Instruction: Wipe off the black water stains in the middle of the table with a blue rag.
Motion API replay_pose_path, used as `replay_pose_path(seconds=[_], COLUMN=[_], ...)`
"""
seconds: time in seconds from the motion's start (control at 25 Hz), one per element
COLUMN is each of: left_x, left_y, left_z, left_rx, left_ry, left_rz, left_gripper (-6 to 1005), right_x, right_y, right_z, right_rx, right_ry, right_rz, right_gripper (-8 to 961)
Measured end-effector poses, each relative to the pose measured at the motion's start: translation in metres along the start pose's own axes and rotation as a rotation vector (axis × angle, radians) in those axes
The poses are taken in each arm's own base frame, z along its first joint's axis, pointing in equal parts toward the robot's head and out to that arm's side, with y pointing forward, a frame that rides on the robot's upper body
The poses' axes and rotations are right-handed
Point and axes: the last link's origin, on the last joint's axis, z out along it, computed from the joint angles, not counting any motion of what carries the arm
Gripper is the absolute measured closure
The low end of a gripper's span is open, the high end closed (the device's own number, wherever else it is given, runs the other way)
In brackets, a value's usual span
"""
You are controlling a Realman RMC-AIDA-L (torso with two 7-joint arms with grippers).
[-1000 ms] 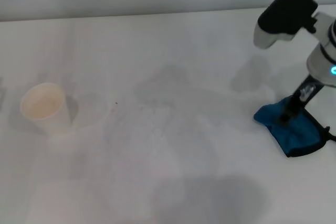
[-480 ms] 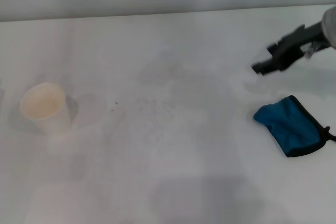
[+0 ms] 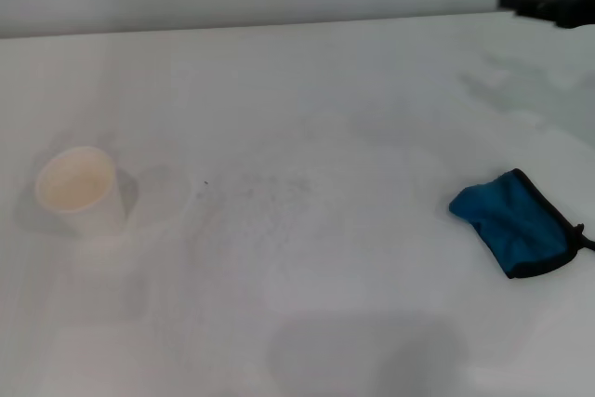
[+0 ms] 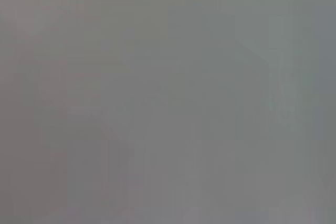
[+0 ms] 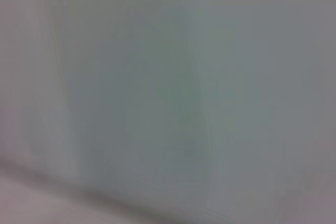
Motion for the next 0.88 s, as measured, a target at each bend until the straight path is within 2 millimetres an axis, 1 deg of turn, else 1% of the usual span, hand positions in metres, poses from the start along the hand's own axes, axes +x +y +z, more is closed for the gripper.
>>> replay_pose_path(seconds=[0.12,0.28,0.4,0.52,0.64,0.76,0.88], left_x=[0.0,0.0,0.0,0.0,0.0,-0.001,-0.001], left_y=[-0.001,-0.002,-0.006,-0.01,-0.012,-0.014,-0.012], left_z=[0.0,-0.001,-0.002,-0.004,-0.006,-0.007,-0.006], left_rx=[0.003,0.009,0.032,0.056,0.068,0.085,0.088], left_ry=[-0.001,-0.002,0.0,0.001,-0.003,-0.003,-0.008], left_rz=[0.001,0.002,0.015,0.025,0.028,0.035,0.054], left_gripper=[339,338,337,338,339,339,339], right_x=[0.016,0.036,0.052,0.069,0.084,0.098,0.107], right_y=[-0.011,-0.022,-0.021,-0.015,-0.009,-0.004,-0.002], right_z=[-0.018,-0.039,-0.05,-0.054,-0.053,-0.049,-0.048], right_rx=[0.039,0.126,0.197,0.293,0.389,0.442,0.466], right_ry=[-0.183,-0.364,-0.485,-0.599,-0.635,-0.609,-0.579], right_rz=[0.034,0.057,0.018,-0.042,-0.086,-0.119,-0.133], right_gripper=[309,309,310,311,311,312,313])
